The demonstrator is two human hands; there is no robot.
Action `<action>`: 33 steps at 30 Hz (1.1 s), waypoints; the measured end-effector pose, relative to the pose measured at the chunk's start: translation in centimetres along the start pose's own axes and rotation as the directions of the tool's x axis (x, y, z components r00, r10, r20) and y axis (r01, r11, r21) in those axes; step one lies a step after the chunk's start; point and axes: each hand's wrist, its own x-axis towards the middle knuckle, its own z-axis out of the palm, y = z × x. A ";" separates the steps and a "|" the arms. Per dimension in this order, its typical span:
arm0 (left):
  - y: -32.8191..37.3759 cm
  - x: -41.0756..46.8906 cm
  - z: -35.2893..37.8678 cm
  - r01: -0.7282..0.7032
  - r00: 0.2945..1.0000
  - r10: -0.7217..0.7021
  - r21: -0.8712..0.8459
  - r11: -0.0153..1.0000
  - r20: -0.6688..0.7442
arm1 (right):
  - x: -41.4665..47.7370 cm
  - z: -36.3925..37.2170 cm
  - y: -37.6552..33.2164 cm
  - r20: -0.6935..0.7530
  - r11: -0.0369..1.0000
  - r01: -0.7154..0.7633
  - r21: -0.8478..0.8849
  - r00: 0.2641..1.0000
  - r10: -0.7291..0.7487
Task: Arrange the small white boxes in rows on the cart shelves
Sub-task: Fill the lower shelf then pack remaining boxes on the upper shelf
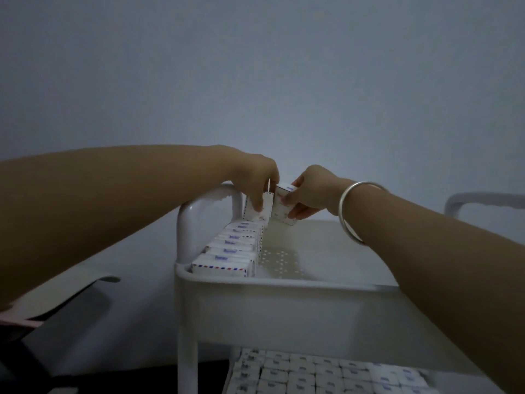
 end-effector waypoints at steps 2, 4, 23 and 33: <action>-0.2 0.1 0.3 -0.008 0.999 0.009 -0.028 1.000 0.034 | 0.2 0.0 0.2 -0.001 1.000 0.009 -0.016 1.000 -0.009; -0.4 0.1 0.6 -0.005 0.998 0.010 -0.073 0.997 0.066 | 0.4 0.1 0.3 -0.011 0.999 0.008 -0.041 1.000 -0.009; 0.6 -1.3 0.9 0.153 0.963 -0.112 -0.155 0.976 0.246 | 0.1 1.3 -0.8 0.025 0.929 0.080 -0.361 0.997 -0.076; -0.1 -1.5 1.0 0.251 0.968 -0.244 -0.247 0.936 0.057 | 0.8 3.6 -0.3 0.095 0.971 0.155 -0.183 0.986 -0.140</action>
